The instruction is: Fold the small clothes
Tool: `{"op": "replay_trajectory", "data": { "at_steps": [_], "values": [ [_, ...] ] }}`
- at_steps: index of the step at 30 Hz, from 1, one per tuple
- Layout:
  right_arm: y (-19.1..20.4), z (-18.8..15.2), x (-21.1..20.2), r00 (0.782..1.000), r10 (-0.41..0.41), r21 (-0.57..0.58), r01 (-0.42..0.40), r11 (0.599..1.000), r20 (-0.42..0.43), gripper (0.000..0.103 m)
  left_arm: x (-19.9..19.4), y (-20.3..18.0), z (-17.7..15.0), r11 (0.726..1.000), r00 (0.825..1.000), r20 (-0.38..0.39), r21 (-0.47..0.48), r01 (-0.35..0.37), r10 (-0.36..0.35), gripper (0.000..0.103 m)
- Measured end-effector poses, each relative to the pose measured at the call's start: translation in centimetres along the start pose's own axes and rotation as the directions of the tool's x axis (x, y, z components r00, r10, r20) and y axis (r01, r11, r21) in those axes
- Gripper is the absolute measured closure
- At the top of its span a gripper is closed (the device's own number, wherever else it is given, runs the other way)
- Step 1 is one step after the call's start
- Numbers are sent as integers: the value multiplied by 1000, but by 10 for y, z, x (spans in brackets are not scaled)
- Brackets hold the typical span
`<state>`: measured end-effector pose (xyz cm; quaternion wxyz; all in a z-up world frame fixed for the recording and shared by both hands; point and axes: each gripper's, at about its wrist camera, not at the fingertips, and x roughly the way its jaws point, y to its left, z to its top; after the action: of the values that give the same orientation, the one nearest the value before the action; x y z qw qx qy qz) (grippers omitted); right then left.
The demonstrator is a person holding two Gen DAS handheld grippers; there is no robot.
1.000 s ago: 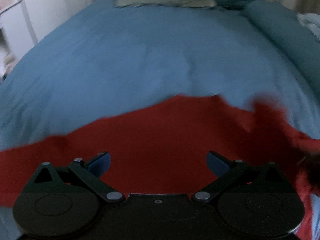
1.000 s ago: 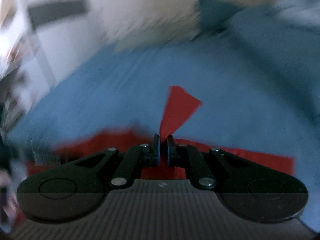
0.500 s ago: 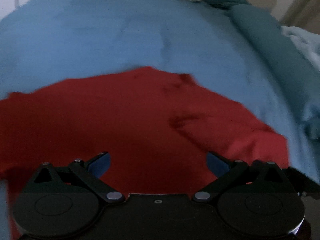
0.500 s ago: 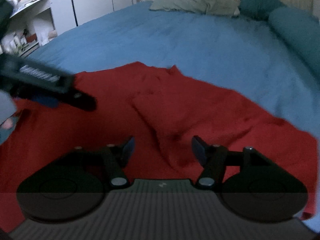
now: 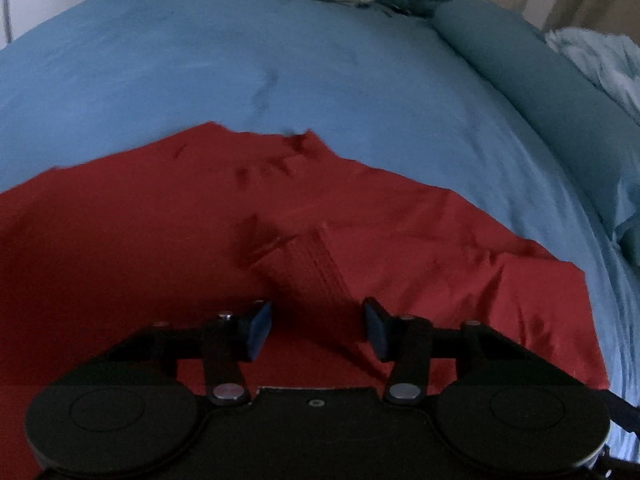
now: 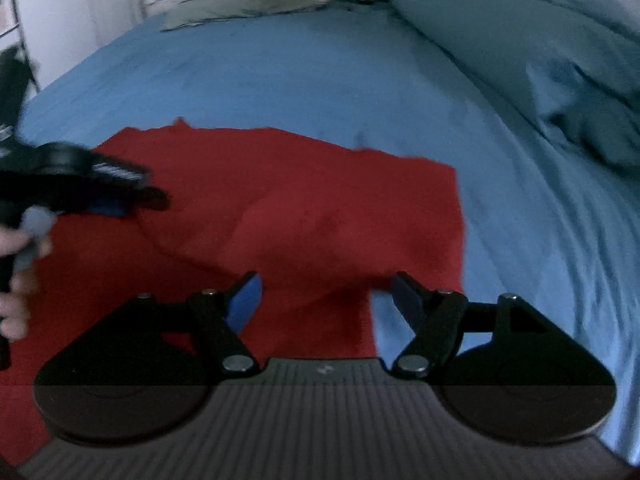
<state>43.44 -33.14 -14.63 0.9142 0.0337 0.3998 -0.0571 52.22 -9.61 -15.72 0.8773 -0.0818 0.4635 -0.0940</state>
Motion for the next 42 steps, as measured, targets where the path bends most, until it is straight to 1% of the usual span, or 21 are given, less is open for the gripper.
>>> {"op": "replay_trajectory", "data": {
  "at_steps": [1, 3, 7, 9, 10, 13, 14, 15, 17, 18, 20, 21, 23, 25, 27, 29, 31, 33, 36, 39, 42],
  "values": [
    [-3, 0, 1, 1000, -10, 7, 10, 1000, 0, 15, -7, 4, -4, 1000, 1000, 3, -5, 6, -6, 49],
    [-7, -3, -2, 1000, -32, 20, 32, 999, 0, 11, -11, 7, -6, 1000, 1000, 3, -17, 10, -10, 50],
    [-9, -5, -3, 999, -45, 34, 45, 998, 1, 7, -2, 3, -1, 999, 999, 5, -31, 38, -38, 51],
    [-4, -5, 2, 998, -56, 35, 56, 998, -5, 3, 1, 1, 3, 998, 998, 10, -43, 55, -54, 51],
    [-3, -4, 4, 998, -61, 34, 61, 998, -10, 3, 1, 1, 4, 998, 999, 12, -46, 53, -53, 55],
    [0, -5, 13, 997, -75, 29, 76, 997, -29, 3, 0, 1, 11, 997, 999, 14, -59, 43, -43, 99],
    [0, -6, 16, 996, -81, 28, 82, 996, -32, 3, -2, 3, 15, 996, 998, 18, -66, 55, -54, 99],
    [3, -7, 21, 996, -88, 26, 89, 996, -34, 3, -8, 5, 20, 994, 997, 37, -80, 74, -71, 99],
    [6, -8, 30, 994, -104, 21, 104, 994, -25, 3, -31, 7, 34, 991, 988, 115, -81, 110, -100, 99],
    [9, -8, 34, 993, -118, 15, 118, 993, -15, 3, -43, 9, 41, 991, 983, 154, -73, 111, -99, 99],
    [16, -8, 43, 989, -146, 1, 146, 989, 12, 2, -71, 16, 56, 992, 967, 236, -60, 109, -92, 99],
    [19, -7, 46, 987, -159, -5, 159, 987, 26, 1, -84, 23, 61, 993, 959, 273, -57, 102, -83, 99],
    [26, -4, 54, 979, -198, -20, 199, 980, 44, 1, -104, 39, 65, 998, 945, 327, -51, 39, -20, 99],
    [32, 0, 59, 973, -225, -31, 227, 973, 60, 1, -114, 56, 62, 999, 939, 343, -49, -12, 29, 99],
    [32, 3, 62, 967, -244, -43, 247, 968, 66, 1, -116, 72, 53, 997, 937, 342, -55, -57, 73, 99],
    [31, 4, 64, 969, -239, -56, 242, 969, 62, 1, -115, 86, 43, 994, 941, 322, -74, -85, 104, 99],
    [24, 7, 63, 970, -236, -78, 241, 967, 65, 1, -111, 98, 32, 991, 945, 303, -94, -99, 123, 99],
    [16, 10, 62, 967, -247, -97, 252, 963, 66, 1, -106, 106, 19, 989, 944, 301, -108, -104, 133, 99],
    [3, 11, 58, 974, -221, -105, 225, 969, 45, 1, -95, 123, 2, 980, 949, 274, -161, -117, 158, 99],
    [-3, 12, 61, 981, -195, -126, 193, 973, 0, 1, -87, 140, -18, 967, 956, 228, -212, -137, 186, 99],
    [-4, 15, 62, 984, -178, -140, 173, 975, -21, 1, -83, 150, -40, 962, 962, 178, -219, -164, 205, 98]
  ]
}}
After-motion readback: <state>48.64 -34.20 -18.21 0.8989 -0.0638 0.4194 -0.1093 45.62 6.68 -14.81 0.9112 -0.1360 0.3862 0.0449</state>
